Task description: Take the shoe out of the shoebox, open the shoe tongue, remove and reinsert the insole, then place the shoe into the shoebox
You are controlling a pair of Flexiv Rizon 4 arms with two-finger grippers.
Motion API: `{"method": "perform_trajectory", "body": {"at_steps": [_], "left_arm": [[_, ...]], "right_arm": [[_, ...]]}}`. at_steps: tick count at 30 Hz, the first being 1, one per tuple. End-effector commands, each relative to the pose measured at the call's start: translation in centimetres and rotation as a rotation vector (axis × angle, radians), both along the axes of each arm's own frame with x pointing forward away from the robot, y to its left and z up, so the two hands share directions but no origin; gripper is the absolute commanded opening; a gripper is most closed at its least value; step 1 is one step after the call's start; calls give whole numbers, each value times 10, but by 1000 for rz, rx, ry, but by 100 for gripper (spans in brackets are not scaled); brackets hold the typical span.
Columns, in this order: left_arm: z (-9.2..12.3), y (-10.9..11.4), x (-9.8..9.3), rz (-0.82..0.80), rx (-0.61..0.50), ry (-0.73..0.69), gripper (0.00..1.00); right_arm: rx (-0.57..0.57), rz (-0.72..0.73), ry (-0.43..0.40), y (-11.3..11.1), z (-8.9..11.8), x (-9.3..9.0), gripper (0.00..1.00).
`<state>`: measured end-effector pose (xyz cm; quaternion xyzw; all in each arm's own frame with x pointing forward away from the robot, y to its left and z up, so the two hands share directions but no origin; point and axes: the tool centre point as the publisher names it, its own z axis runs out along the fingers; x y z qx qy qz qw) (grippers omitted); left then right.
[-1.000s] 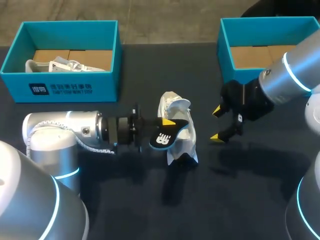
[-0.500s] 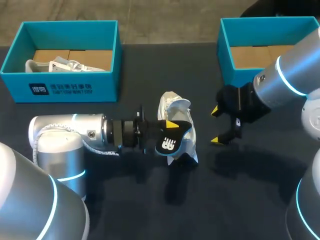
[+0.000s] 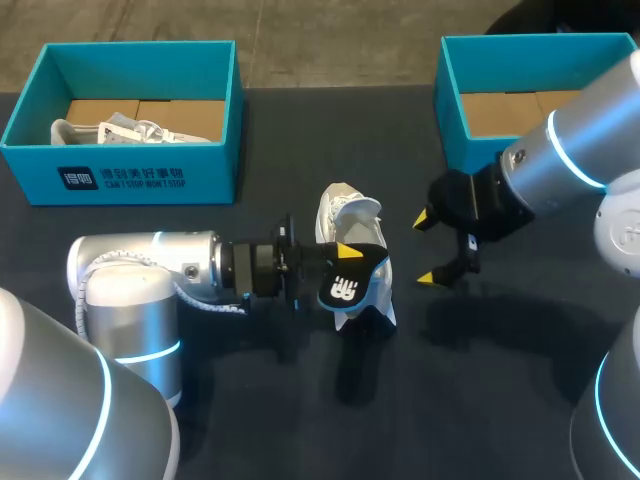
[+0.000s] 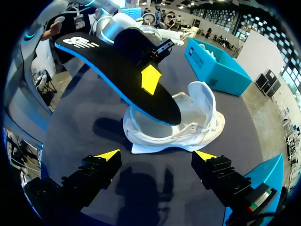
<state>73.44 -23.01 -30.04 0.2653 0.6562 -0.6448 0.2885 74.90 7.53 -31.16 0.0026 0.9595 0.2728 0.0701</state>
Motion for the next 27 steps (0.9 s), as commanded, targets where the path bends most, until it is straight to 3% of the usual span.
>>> {"method": "perform_trajectory", "body": {"at_steps": [1,27], "left_arm": [[-6,-5,4,-1,0,3,0],[-31,-7,18,17,41,106,0]], "right_arm": [[-10,1,8,4,-1,4,100],[-5,-12,54,1,-12,-1,100]]}}
